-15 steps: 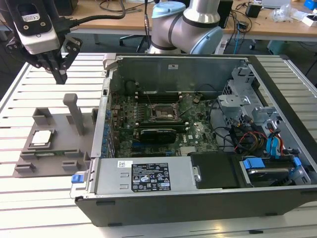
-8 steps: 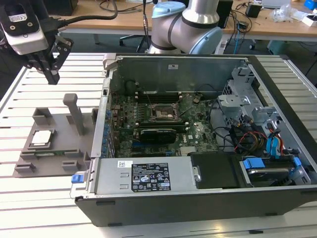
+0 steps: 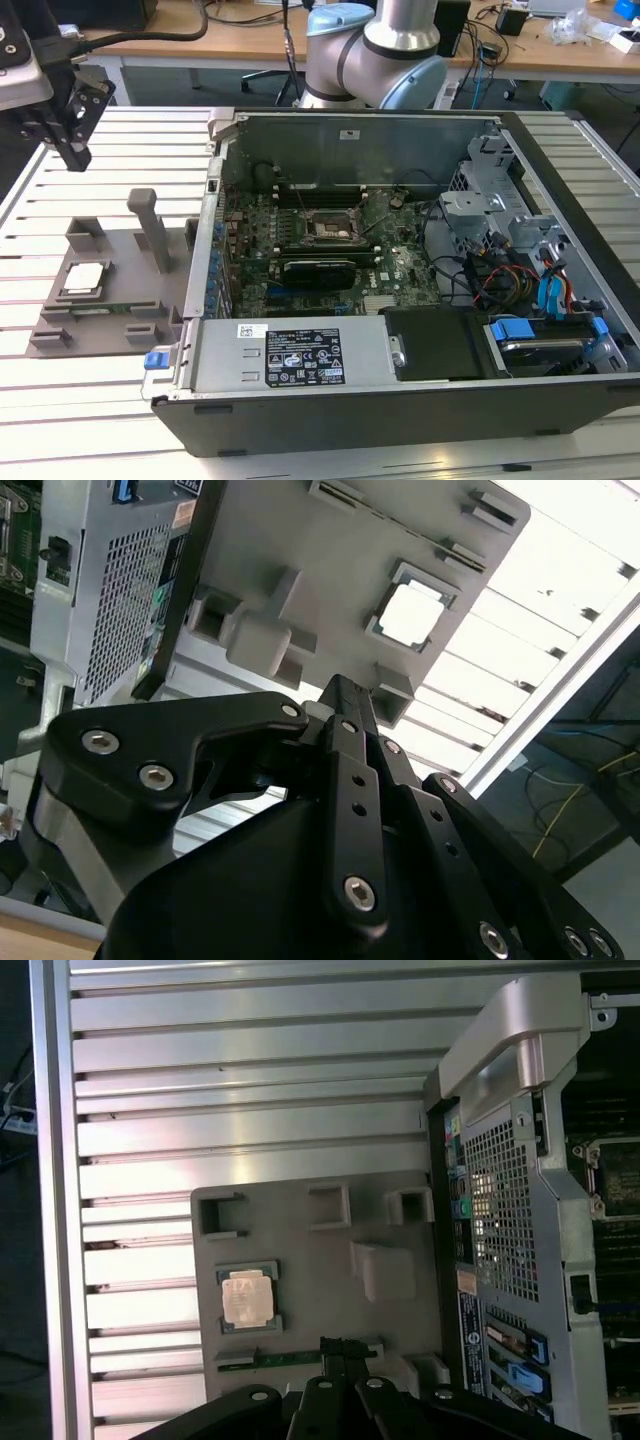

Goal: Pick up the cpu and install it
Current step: 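Reach for the cpu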

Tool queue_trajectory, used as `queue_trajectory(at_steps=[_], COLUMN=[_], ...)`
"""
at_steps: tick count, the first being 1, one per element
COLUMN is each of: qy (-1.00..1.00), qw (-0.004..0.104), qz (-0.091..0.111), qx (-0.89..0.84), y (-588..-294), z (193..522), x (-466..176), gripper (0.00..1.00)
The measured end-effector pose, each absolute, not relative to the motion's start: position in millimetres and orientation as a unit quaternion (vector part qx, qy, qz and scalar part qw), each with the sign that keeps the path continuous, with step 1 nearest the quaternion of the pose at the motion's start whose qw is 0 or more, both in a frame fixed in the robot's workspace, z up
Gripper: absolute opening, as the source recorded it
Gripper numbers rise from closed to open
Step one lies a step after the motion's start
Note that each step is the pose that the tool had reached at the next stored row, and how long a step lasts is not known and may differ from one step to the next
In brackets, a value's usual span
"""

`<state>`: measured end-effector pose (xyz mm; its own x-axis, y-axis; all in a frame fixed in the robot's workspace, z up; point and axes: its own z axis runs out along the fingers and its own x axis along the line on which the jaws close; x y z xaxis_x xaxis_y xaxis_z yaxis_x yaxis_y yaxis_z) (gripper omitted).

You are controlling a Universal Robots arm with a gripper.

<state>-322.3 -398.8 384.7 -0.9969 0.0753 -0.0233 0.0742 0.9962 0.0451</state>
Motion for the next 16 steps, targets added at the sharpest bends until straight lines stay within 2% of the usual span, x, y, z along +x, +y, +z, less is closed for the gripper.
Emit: queue_trajectory(at_steps=[16], qy=[0.999], qw=[0.013], qz=[0.022], qx=[0.037], y=[-399], z=[384], x=[-349], gripper=[0.11])
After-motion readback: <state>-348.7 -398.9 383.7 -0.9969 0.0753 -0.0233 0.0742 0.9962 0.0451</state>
